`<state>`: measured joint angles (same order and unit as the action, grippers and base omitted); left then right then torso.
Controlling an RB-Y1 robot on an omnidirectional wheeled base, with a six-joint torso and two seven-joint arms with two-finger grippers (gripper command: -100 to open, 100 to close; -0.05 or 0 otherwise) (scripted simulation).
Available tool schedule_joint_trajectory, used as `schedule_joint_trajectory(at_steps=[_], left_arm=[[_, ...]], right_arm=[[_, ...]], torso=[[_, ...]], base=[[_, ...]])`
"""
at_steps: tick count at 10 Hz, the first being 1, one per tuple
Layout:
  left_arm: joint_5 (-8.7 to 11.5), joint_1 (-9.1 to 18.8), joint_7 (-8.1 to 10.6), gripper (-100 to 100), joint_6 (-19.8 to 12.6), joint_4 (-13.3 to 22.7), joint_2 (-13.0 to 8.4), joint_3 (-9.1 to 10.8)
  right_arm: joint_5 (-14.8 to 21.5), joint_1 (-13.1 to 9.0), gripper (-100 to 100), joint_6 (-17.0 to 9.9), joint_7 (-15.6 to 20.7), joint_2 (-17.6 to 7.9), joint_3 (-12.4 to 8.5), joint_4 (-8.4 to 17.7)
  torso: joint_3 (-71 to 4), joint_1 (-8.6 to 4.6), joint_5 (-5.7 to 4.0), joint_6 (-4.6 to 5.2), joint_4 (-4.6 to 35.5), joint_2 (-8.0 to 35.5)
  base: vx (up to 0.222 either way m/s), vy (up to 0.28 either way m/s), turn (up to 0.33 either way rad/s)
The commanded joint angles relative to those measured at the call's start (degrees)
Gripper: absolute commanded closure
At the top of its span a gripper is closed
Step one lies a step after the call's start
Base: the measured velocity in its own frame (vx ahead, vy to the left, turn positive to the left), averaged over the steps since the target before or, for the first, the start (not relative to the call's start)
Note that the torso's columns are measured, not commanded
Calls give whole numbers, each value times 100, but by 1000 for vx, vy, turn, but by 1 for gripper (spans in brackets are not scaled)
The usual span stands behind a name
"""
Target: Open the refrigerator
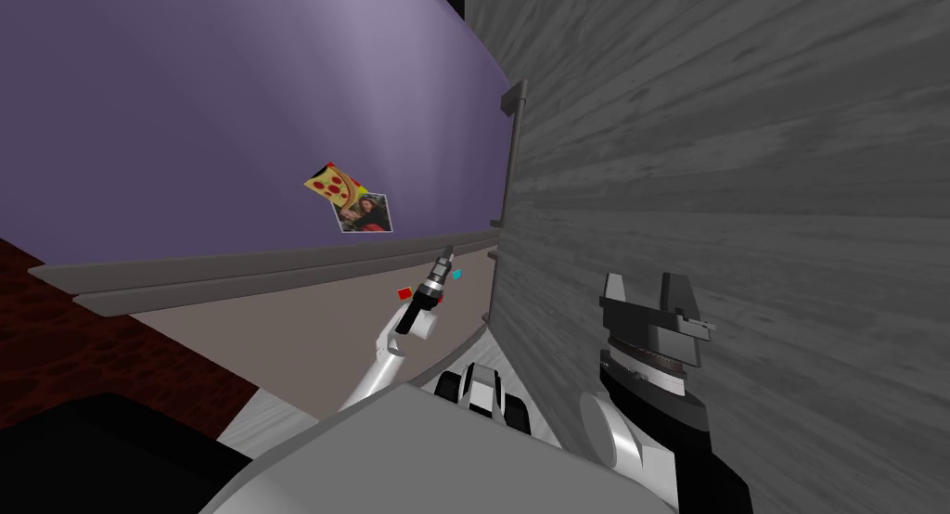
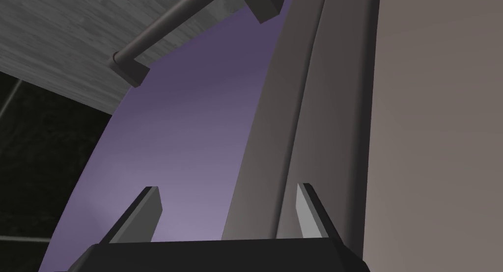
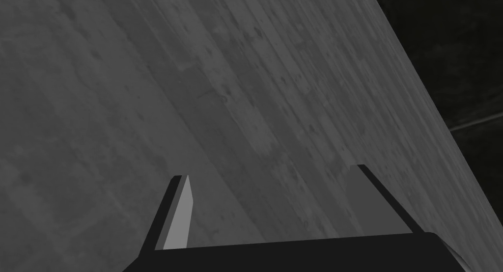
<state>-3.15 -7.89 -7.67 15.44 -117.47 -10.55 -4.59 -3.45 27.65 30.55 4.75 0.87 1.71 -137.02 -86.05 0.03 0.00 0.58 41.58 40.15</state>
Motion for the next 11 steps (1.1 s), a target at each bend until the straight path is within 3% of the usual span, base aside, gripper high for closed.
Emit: schedule_joint_trajectory(at_steps=[1, 8, 9, 10, 11], left_arm=[[-51, 330, -41, -100, -301, 306, 33, -42], [-171, 1065, -126, -100, -977, 959, 109, -159], [-171, 1065, -126, -100, -977, 959, 109, -159], [-201, 1254, -147, -100, -1151, 1134, 136, -189], [-201, 1254, -147, -100, -1151, 1134, 136, -189]], right_arm=[[0, 0, 0, 0, 0, 0, 0, 0], [0, 0, 0, 0, 0, 0, 0, 0], [0, 0, 0, 0, 0, 0, 0, 0], [0, 1, 0, 0, 0, 0, 0, 0], [0, 0, 0, 0, 0, 0, 0, 0]], torso=[[4, 1, 1, -5, 1, 5], [-13, 14, 3, -12, 3, -19], [-17, 10, 1, -9, 3, -25], [-14, 12, 3, -15, -1, -24], [-14, 17, 5, -12, 0, -24]], base=[[-6, 17, -24], [-8, 15, -55], [0, 9, -46], [2, 19, -76], [-5, 9, -55]])
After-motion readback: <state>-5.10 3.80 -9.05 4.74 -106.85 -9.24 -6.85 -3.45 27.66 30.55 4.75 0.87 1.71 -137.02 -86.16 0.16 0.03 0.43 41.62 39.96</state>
